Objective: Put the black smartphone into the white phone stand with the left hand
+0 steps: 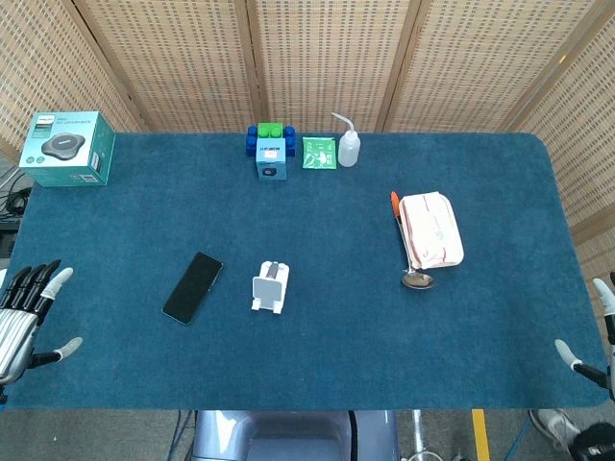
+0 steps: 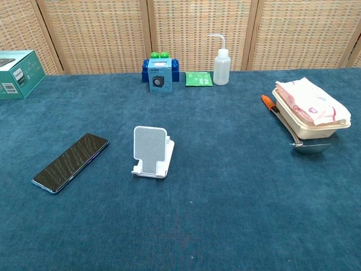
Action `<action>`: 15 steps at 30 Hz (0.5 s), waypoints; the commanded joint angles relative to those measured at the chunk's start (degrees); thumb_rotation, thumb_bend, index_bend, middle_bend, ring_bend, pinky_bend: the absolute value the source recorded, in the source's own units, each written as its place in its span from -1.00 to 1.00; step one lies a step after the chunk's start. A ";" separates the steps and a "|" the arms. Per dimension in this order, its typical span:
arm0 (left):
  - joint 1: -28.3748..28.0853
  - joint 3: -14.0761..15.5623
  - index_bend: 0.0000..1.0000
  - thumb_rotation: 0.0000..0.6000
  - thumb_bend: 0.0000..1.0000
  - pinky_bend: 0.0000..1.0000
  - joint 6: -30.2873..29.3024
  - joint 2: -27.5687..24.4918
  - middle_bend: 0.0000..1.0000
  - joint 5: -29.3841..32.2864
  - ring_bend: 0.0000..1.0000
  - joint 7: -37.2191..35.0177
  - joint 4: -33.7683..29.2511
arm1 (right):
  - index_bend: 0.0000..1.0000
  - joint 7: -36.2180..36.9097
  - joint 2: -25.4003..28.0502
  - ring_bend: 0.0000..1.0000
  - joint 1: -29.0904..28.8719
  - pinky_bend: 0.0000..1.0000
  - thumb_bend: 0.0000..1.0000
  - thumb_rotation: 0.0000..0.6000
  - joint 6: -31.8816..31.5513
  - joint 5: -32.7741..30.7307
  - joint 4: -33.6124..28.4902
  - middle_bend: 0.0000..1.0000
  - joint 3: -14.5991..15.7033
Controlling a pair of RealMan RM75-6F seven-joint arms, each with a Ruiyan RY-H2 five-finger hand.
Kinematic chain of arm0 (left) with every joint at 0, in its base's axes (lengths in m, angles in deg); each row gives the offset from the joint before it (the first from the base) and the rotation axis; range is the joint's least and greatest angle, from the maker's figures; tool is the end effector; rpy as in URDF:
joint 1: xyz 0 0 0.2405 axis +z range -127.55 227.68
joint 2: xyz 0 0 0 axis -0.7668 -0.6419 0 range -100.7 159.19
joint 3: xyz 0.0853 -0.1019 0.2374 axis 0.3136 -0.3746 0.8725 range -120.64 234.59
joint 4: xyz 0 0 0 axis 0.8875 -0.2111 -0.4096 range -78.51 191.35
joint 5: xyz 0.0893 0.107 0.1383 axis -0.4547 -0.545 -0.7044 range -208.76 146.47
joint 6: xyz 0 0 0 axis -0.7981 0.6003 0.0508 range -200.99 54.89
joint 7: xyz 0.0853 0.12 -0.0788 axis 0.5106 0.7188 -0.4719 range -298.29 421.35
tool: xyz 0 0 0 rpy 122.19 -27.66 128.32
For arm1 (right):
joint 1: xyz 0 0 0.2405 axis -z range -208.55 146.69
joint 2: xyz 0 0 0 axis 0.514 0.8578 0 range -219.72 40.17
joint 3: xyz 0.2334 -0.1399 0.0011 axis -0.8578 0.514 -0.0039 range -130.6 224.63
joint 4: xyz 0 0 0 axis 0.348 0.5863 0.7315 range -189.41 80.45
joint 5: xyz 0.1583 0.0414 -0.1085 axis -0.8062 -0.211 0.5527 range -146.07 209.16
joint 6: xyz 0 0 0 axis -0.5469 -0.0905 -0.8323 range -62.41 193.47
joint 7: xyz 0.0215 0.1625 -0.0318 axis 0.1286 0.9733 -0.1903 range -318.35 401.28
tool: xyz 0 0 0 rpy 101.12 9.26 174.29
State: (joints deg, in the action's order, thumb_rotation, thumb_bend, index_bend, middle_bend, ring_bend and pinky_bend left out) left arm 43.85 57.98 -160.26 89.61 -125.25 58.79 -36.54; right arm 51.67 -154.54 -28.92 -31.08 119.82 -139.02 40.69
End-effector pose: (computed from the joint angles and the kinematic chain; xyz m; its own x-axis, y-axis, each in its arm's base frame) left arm -0.2995 0.1964 0.1844 0.4129 0.0249 0.9104 0.8998 -0.1659 -0.4035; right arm -0.3389 -0.1724 0.2242 0.3493 0.2149 0.9120 -0.9359 0.0330 0.3507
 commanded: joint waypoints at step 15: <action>-11.70 -3.39 -1.00 1.00 -1.00 -1.00 9.94 13.53 -1.00 -2.93 -1.00 -14.05 22.66 | -1.00 0.84 0.25 -1.00 -0.33 -1.00 -0.51 1.00 0.90 0.13 -0.24 -1.00 0.28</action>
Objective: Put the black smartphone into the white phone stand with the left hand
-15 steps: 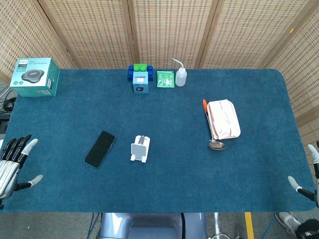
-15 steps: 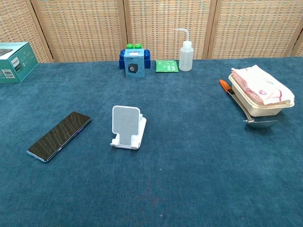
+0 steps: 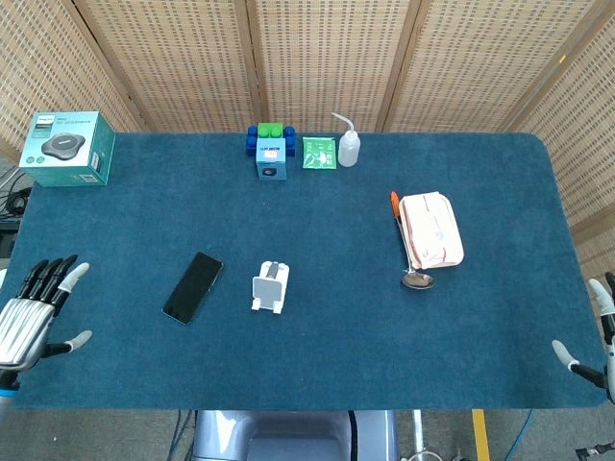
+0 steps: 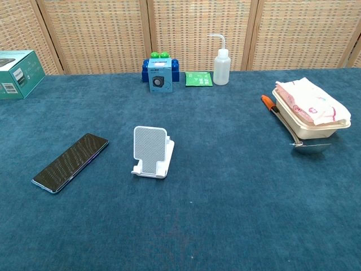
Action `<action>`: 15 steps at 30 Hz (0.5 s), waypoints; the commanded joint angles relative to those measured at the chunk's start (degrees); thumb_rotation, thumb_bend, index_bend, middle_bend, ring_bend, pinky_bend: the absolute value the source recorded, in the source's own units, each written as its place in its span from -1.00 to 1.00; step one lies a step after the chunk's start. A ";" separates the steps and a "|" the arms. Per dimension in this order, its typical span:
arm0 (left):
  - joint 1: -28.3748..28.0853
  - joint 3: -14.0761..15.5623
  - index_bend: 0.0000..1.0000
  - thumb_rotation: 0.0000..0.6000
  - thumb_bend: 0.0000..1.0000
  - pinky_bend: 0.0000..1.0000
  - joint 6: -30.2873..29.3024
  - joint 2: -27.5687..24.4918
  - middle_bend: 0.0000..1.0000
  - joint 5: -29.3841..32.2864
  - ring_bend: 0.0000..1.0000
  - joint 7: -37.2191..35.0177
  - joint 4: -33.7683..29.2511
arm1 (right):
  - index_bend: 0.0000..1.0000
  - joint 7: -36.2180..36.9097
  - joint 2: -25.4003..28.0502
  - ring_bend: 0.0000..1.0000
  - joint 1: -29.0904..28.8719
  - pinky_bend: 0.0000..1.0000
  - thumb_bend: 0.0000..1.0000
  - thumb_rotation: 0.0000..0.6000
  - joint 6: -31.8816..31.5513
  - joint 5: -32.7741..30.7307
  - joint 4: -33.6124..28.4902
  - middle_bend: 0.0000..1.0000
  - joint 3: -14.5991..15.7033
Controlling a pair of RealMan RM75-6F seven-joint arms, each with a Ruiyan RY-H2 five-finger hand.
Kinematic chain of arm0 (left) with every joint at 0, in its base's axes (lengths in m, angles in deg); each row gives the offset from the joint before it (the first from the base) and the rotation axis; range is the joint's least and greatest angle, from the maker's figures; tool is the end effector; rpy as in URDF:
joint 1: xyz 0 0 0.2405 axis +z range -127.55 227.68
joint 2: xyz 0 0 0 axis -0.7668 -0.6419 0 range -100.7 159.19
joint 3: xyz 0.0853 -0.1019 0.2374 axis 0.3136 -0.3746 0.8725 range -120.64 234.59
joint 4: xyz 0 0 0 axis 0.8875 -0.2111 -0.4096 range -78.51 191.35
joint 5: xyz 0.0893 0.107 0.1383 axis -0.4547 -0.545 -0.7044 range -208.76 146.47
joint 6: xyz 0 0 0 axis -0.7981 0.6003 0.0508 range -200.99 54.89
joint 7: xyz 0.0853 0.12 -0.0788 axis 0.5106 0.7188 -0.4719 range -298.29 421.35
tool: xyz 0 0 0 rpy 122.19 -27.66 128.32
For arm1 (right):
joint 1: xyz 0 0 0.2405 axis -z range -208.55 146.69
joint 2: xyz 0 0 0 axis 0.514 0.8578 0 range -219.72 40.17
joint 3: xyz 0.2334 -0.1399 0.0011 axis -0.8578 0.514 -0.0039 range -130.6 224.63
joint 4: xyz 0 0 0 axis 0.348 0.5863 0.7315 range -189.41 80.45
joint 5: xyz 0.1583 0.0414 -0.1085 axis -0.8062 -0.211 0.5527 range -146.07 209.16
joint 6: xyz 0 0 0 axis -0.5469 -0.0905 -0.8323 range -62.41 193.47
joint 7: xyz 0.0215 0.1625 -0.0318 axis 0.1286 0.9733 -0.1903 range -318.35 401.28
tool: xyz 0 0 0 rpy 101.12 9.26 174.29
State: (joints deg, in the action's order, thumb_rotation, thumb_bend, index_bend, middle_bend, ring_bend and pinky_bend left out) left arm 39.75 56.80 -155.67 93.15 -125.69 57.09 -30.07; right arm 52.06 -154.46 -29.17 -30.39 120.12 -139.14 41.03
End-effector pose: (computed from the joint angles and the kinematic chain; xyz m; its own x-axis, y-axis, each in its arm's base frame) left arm -0.3051 0.2240 0.1647 0.4467 0.0517 0.8932 0.8757 -0.2298 -0.4247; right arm -0.3385 -0.1734 0.2213 0.3418 0.1983 0.9186 -0.9387 0.0248 0.3439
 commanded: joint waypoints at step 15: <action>-16.50 -0.88 -1.00 1.00 -1.00 -1.00 12.67 29.96 -1.00 -2.31 -1.00 -26.02 48.03 | -1.00 2.22 1.12 -1.00 -0.32 -1.00 -0.51 1.00 1.55 -0.57 -0.68 -1.00 0.24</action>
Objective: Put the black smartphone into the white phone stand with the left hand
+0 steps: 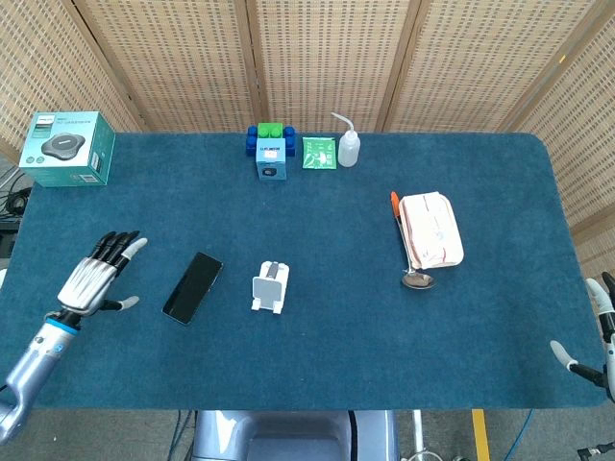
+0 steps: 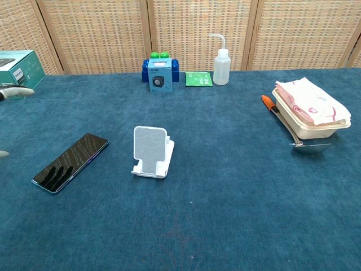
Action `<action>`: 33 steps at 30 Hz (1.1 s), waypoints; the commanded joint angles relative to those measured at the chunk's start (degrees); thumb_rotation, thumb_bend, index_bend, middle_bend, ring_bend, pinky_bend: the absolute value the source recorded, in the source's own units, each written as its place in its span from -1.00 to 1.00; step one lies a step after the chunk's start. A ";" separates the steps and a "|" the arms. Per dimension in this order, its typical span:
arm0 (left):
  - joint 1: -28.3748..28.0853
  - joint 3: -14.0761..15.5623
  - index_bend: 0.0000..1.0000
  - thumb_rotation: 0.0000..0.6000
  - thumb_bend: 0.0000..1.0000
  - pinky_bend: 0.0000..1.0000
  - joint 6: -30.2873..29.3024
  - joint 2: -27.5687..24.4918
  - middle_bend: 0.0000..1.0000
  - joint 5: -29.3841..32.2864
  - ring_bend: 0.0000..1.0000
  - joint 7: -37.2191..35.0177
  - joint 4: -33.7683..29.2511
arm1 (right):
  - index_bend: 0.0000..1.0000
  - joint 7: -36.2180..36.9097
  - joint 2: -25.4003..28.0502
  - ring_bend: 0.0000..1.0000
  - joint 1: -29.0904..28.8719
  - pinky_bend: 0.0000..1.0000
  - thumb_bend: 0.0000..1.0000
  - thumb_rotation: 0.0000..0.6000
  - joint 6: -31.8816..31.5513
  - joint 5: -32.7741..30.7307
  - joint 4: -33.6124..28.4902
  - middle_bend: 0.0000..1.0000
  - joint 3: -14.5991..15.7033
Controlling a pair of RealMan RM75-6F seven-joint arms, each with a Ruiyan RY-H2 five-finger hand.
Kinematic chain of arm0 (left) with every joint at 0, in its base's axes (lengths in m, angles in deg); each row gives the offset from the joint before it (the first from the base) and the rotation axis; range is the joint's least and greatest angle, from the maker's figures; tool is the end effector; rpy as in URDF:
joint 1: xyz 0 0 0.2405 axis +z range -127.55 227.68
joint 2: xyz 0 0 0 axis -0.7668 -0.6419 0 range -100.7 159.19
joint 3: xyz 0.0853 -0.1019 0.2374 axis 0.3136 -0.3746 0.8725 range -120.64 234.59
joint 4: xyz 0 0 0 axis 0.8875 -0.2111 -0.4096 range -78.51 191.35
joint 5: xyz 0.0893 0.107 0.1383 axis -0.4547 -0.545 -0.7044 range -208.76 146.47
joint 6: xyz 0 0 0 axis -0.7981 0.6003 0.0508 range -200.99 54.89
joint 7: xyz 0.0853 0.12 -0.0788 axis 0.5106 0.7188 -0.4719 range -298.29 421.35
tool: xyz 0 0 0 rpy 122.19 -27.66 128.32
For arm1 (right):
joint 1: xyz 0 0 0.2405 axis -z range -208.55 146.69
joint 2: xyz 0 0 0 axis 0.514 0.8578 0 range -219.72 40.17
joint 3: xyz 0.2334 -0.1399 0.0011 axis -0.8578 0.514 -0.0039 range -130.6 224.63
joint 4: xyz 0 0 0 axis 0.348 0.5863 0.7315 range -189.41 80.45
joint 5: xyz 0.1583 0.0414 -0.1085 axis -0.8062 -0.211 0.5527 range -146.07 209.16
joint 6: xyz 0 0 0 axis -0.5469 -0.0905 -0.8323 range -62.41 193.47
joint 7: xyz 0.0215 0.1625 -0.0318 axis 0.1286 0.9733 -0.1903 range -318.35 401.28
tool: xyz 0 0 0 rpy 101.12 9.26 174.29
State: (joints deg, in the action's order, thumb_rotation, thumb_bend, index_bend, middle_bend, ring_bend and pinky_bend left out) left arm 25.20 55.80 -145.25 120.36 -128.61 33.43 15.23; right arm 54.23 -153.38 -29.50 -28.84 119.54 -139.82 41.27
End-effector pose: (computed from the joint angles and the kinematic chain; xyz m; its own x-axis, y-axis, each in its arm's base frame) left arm -0.3324 0.3318 0.0566 0.4302 0.1430 0.8914 0.8616 -0.3598 -0.3581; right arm -0.3401 -0.1754 0.2229 0.3133 0.1727 0.9338 -0.9492 0.0268 0.3135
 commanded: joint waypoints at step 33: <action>-4.89 4.01 -1.00 1.00 -1.00 -1.00 4.70 8.23 -1.00 2.38 -1.00 1.26 5.04 | -1.00 2.21 0.66 -1.00 0.10 -1.00 -0.50 1.00 0.11 -0.53 0.22 -1.00 -0.13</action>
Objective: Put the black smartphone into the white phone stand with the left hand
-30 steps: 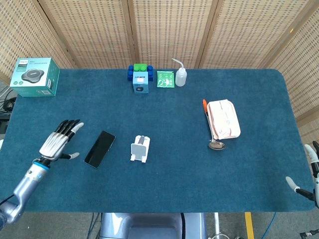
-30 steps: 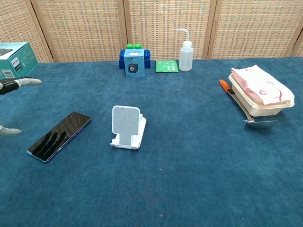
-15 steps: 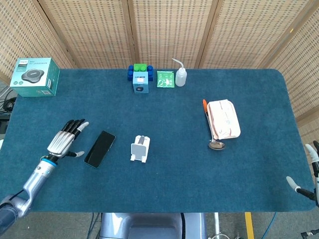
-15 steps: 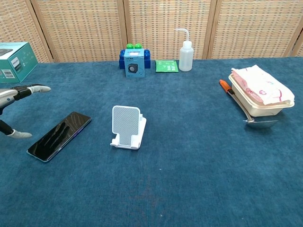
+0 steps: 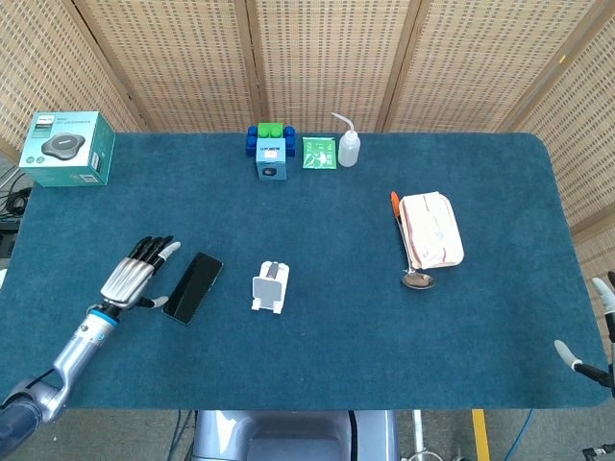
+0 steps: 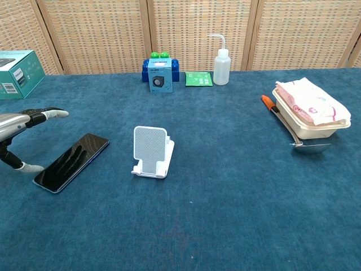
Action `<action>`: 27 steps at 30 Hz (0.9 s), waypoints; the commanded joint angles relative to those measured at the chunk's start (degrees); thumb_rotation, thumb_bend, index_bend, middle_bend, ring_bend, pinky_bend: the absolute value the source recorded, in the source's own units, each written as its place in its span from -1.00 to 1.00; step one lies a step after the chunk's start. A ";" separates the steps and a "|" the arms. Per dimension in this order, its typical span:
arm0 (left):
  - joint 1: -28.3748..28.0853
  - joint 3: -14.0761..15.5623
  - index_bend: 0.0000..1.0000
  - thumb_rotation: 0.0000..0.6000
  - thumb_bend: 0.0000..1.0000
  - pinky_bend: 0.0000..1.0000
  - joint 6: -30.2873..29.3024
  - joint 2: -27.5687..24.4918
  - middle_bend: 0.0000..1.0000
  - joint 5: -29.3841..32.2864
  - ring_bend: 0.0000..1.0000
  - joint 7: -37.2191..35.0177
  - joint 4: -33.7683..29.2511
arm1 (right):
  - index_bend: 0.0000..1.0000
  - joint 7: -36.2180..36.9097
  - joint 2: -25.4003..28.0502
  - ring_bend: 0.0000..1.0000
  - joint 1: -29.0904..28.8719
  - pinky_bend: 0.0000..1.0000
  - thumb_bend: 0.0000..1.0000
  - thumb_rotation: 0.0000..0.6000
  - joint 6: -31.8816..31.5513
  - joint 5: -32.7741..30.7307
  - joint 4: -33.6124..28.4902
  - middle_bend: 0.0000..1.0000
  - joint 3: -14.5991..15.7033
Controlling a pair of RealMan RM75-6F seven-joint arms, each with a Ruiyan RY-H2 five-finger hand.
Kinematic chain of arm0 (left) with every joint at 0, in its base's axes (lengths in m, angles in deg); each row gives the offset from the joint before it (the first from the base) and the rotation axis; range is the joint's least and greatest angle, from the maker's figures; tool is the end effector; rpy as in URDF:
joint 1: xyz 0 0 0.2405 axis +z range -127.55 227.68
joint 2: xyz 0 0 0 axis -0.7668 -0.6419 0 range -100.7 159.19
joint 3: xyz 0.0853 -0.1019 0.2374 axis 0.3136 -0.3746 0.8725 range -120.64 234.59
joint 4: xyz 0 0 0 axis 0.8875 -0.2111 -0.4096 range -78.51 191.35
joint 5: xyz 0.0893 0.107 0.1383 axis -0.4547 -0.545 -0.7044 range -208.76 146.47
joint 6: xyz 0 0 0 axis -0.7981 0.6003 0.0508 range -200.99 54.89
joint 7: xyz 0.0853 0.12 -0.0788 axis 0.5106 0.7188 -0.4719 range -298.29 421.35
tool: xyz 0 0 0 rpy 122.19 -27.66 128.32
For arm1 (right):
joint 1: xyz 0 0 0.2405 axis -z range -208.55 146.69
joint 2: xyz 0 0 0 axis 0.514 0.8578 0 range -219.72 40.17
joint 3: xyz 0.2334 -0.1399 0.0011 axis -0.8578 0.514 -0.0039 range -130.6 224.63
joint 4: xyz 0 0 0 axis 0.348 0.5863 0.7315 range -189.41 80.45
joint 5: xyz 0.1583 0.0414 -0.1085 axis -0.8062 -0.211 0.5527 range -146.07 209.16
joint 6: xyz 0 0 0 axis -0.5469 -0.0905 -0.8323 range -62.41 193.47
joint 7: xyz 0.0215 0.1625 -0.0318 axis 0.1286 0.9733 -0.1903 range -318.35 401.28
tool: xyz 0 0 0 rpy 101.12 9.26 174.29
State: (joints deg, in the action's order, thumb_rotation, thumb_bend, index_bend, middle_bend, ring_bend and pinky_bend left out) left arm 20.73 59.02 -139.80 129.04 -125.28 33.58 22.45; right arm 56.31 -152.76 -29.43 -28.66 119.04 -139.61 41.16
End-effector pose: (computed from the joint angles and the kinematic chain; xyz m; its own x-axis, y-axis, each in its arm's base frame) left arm -0.3191 0.3484 -0.0005 0.4475 0.2197 0.8669 0.8614 -0.3662 -0.3519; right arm -0.3424 -0.1753 0.2275 0.2931 0.1740 0.9401 -0.9558 0.0308 0.2923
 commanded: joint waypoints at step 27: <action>-4.79 4.54 -1.00 1.00 -1.00 -1.00 -2.84 -12.70 -1.00 -8.26 -1.00 13.68 -27.69 | -1.00 1.77 0.30 -1.00 -0.05 -1.00 -0.51 1.00 0.61 -0.97 0.78 -1.00 -0.37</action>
State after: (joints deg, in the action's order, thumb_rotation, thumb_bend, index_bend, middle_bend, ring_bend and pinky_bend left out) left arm 16.83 63.12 -142.14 117.37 -132.31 47.38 -6.14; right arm 58.20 -152.41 -29.43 -28.17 118.19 -138.85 40.84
